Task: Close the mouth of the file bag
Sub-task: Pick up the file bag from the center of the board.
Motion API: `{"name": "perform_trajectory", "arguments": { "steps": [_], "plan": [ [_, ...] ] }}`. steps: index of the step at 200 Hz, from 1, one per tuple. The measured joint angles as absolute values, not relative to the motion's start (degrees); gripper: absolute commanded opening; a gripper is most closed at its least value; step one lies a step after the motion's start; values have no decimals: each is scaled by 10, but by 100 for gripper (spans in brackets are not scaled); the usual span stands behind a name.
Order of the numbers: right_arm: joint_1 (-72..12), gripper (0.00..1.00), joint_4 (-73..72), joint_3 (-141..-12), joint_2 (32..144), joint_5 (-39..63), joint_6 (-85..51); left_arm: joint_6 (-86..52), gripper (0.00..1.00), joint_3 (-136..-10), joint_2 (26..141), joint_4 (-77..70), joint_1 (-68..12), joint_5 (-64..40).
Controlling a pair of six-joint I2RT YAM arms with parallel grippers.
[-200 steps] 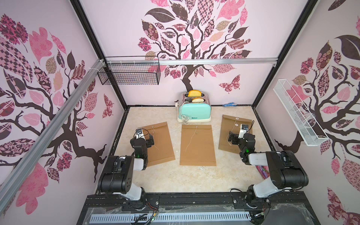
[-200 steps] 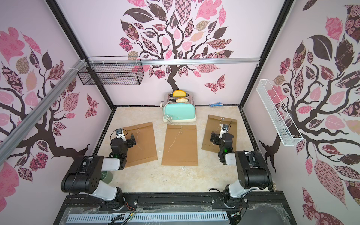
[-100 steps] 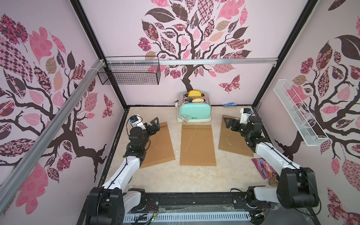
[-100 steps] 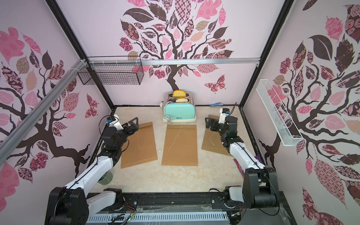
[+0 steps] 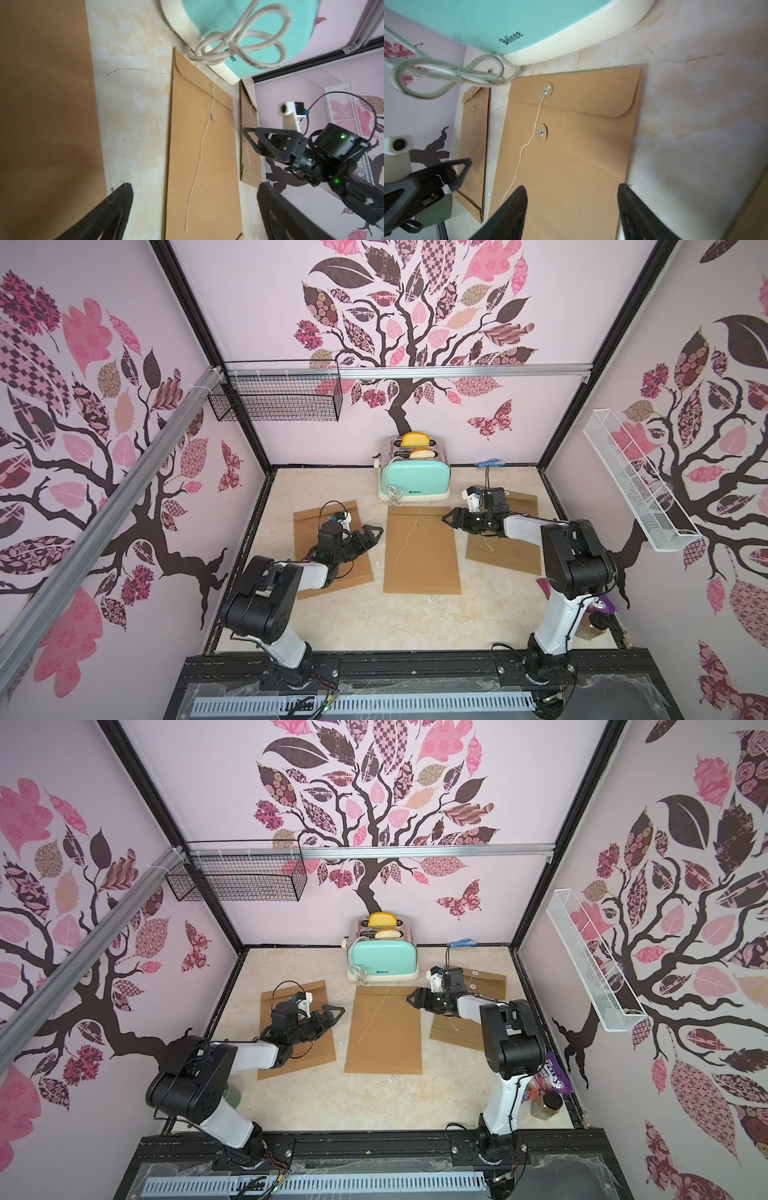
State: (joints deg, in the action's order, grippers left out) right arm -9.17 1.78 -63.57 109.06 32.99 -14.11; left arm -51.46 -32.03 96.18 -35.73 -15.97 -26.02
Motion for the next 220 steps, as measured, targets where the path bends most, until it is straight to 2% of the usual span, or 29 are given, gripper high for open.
{"name": "perform_trajectory", "arguments": {
  "steps": [21, 61, 75, 165, 220],
  "plan": [
    [-92, 69, 35, -657, 1103, 325, -136, -532, 98, -330, 1011, -394, -165, -276],
    [-96, 67, 62, -662, 1120, 319, -133, -540, 98, -361, 1019, -400, -190, -282],
    [-99, 64, 76, -662, 1121, 319, -132, -542, 98, -375, 1019, -379, -210, -274],
    [-102, 64, 47, -610, 1102, 350, -141, -538, 98, -412, 988, -201, -277, -141],
    [-100, 64, 46, -609, 1102, 351, -141, -563, 98, -401, 1028, -310, -274, -152]
  ]
}}
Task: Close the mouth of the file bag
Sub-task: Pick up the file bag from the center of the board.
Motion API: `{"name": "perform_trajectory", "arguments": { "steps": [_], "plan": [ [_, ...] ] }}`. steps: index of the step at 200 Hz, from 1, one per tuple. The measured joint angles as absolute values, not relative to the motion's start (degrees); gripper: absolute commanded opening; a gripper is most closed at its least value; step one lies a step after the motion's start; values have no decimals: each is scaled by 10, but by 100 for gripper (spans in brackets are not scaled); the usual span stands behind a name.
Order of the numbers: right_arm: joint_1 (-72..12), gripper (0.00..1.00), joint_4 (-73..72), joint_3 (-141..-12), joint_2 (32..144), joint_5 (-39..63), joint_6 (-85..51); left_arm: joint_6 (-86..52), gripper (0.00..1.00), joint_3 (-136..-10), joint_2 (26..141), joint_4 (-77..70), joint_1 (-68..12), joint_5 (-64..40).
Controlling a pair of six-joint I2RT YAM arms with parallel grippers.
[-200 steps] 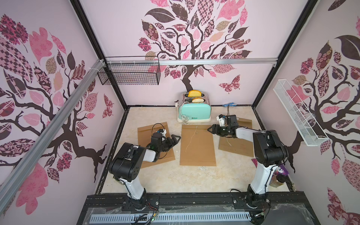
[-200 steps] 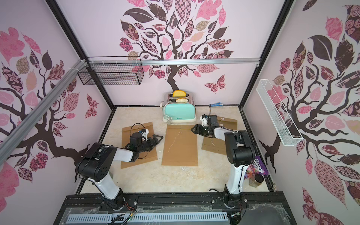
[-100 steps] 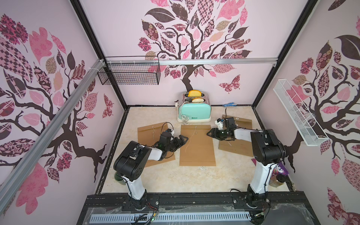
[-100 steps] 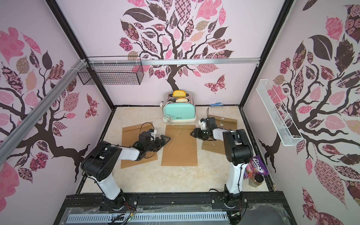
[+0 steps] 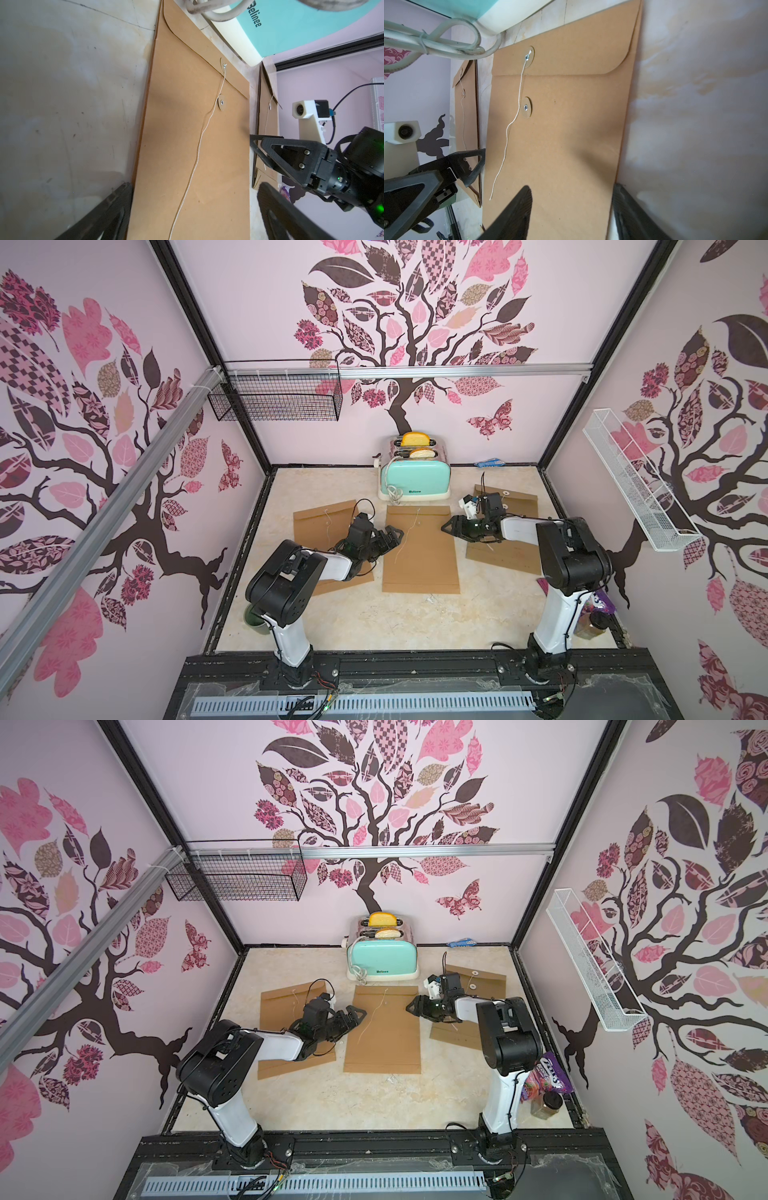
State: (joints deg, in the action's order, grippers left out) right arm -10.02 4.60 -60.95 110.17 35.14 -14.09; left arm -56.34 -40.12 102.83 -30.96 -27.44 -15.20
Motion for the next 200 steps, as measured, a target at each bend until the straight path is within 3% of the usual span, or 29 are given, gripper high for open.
{"name": "perform_trajectory", "arguments": {
  "steps": [39, 87, 110, 141, 153, 179, 192, 200],
  "plan": [
    [-99, 64, 45, -609, 1102, 351, -141, -588, 93, -369, 1043, -400, -272, -174],
    [-94, 65, 40, -609, 1102, 347, -140, -607, 76, -364, 1089, -480, -269, -227],
    [-93, 65, 39, -609, 1102, 345, -139, -604, 54, -369, 1103, -489, -269, -246],
    [-92, 67, 37, -609, 1101, 343, -139, -582, 52, -369, 1097, -457, -269, -260],
    [-91, 68, 34, -605, 1097, 343, -140, -570, 38, -369, 1087, -436, -269, -263],
    [-76, 68, 34, -591, 1082, 355, -149, -553, 35, -369, 1069, -411, -269, -277],
    [-67, 68, 36, -592, 1079, 363, -153, -545, 21, -369, 1066, -415, -269, -288],
    [-64, 68, 36, -594, 1079, 365, -154, -545, 20, -369, 1066, -421, -269, -294]
  ]
}}
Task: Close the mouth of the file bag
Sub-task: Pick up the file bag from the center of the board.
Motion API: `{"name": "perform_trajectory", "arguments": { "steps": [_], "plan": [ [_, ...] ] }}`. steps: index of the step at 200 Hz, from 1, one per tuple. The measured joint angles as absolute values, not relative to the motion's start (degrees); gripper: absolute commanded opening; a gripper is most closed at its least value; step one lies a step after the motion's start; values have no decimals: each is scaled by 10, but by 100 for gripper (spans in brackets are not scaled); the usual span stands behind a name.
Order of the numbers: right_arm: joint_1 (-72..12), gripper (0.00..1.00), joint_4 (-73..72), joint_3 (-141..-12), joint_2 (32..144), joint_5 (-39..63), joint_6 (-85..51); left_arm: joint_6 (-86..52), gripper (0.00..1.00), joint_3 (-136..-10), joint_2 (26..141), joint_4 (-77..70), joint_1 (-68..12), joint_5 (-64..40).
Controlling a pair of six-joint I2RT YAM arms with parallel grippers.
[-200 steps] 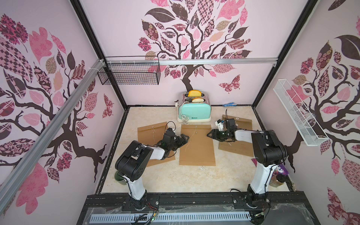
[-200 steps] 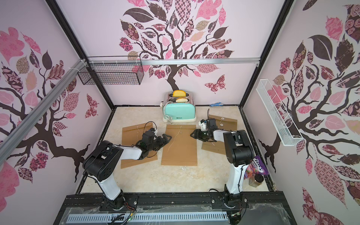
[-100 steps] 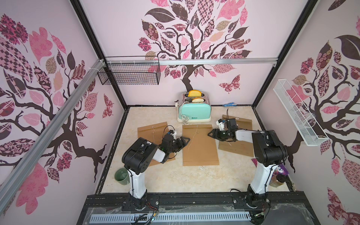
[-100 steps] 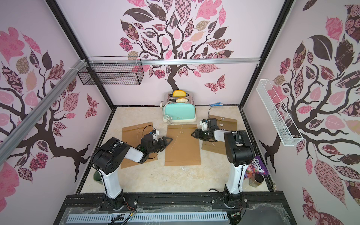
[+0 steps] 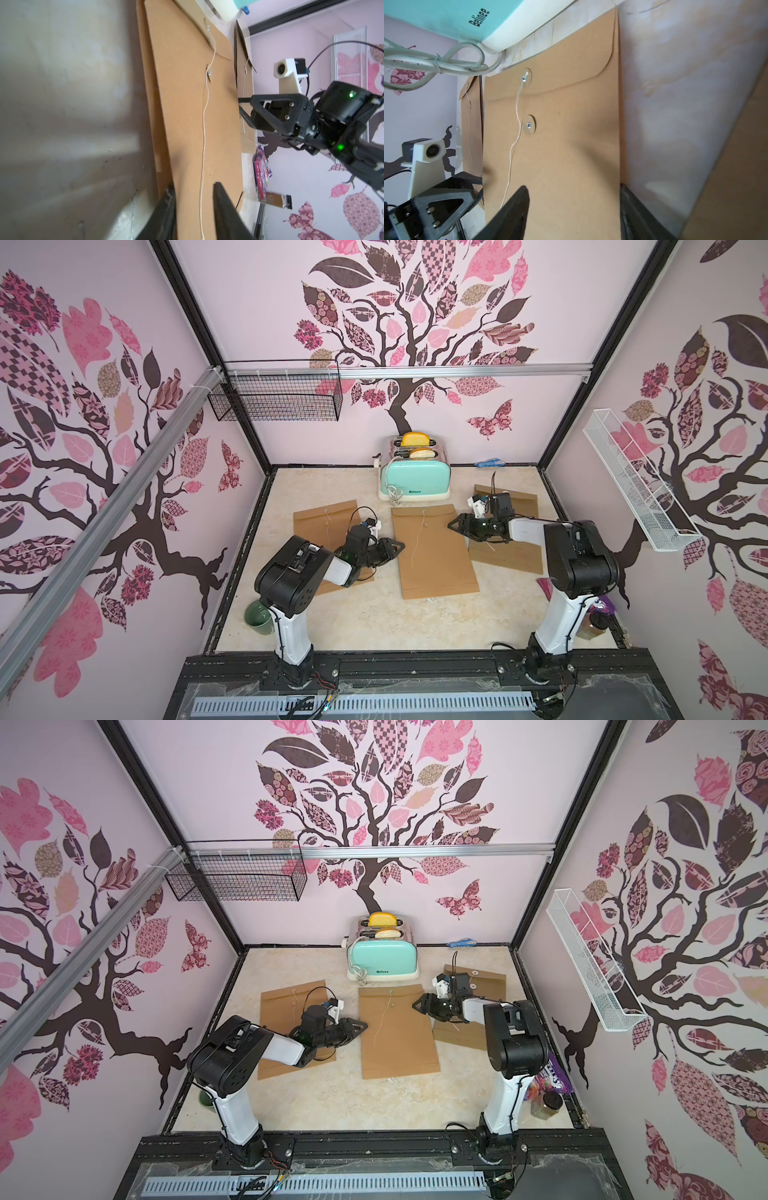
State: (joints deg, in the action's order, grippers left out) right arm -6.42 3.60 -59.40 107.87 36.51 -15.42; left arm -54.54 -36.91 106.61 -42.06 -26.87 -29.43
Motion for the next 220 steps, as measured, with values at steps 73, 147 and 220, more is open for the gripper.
{"name": "perform_trajectory", "arguments": {
  "steps": [73, 147, 220],
  "plan": [
    [-61, 66, 50, -599, 1084, 373, -153, -571, 55, -389, 1123, -472, -260, -324],
    [-60, 67, 51, -598, 1084, 364, -147, -544, 1, -398, 1130, -462, -255, -345],
    [-57, 68, 58, -599, 1082, 373, -148, -507, 0, -408, 1093, -423, -254, -365]
  ]
}}
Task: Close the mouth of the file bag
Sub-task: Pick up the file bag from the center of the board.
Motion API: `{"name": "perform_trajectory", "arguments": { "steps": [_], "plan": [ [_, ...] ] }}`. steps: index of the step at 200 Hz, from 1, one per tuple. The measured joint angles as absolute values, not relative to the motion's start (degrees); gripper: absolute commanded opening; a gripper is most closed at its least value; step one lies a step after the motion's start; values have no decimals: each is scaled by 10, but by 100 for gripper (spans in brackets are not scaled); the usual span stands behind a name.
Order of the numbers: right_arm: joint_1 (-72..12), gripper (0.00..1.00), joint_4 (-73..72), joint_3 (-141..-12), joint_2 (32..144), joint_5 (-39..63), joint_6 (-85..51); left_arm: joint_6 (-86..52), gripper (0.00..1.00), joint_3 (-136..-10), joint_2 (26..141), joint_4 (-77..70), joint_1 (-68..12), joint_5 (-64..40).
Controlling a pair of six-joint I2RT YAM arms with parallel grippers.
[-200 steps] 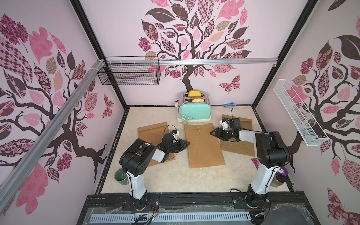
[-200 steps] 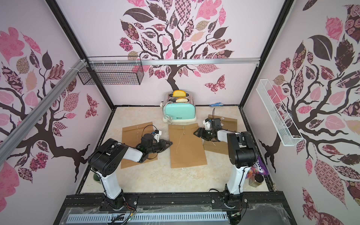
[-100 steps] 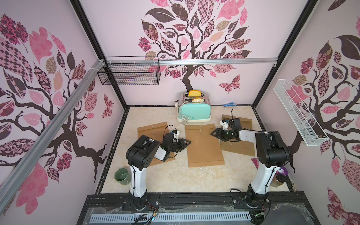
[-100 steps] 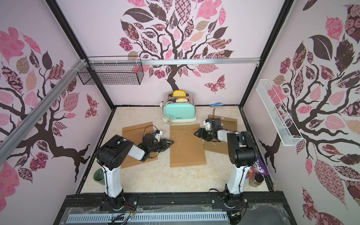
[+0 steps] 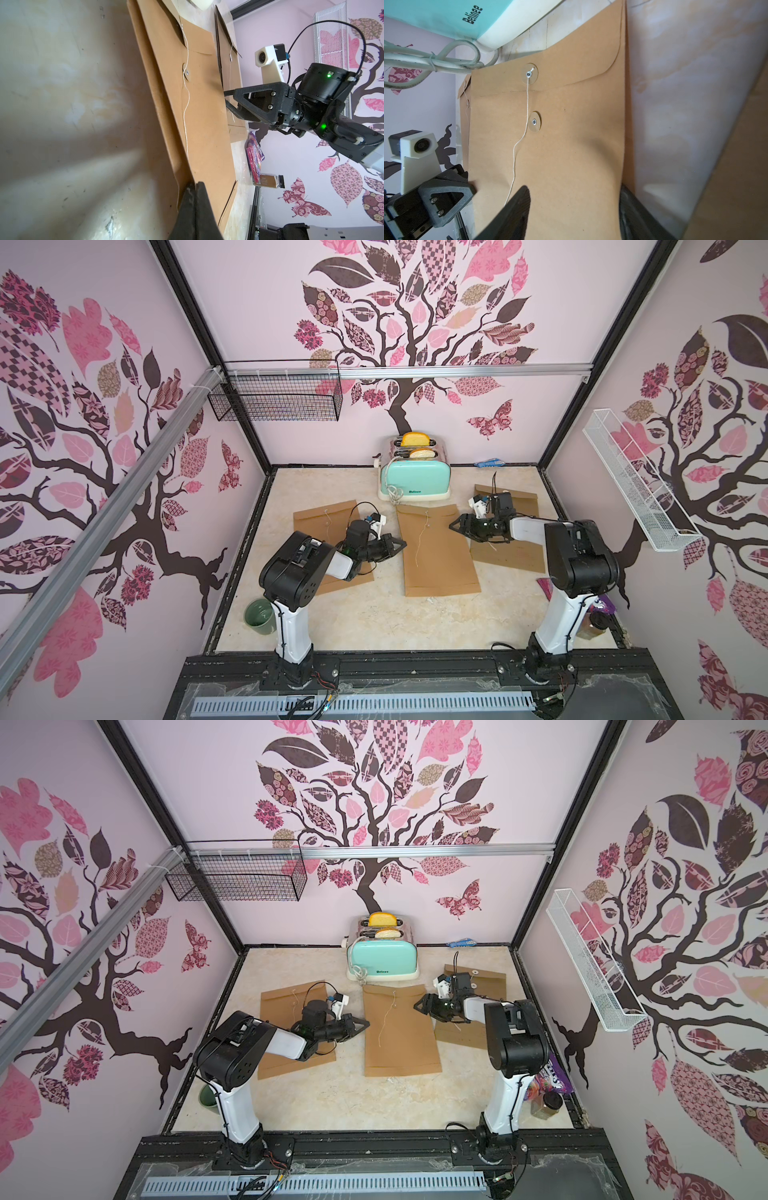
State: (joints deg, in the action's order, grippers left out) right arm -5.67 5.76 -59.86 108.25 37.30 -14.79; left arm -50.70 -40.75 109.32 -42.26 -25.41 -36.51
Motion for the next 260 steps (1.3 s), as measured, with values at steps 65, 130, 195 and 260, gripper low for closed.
{"name": "perform_trajectory", "arguments": {
  "steps": [65, 130, 195, 260],
  "plan": [
    [5, 74, 73, -647, 1072, 451, -175, -417, 0, -394, 987, -377, -247, -426],
    [18, 75, 54, -703, 1127, 510, -158, -410, 0, -341, 989, -468, -233, -493],
    [33, 74, 48, -696, 1155, 535, -149, -410, 0, -340, 990, -489, -232, -507],
    [33, 57, -59, -662, 1166, 616, -207, -418, 0, -340, 994, -505, -232, -512]
  ]
}}
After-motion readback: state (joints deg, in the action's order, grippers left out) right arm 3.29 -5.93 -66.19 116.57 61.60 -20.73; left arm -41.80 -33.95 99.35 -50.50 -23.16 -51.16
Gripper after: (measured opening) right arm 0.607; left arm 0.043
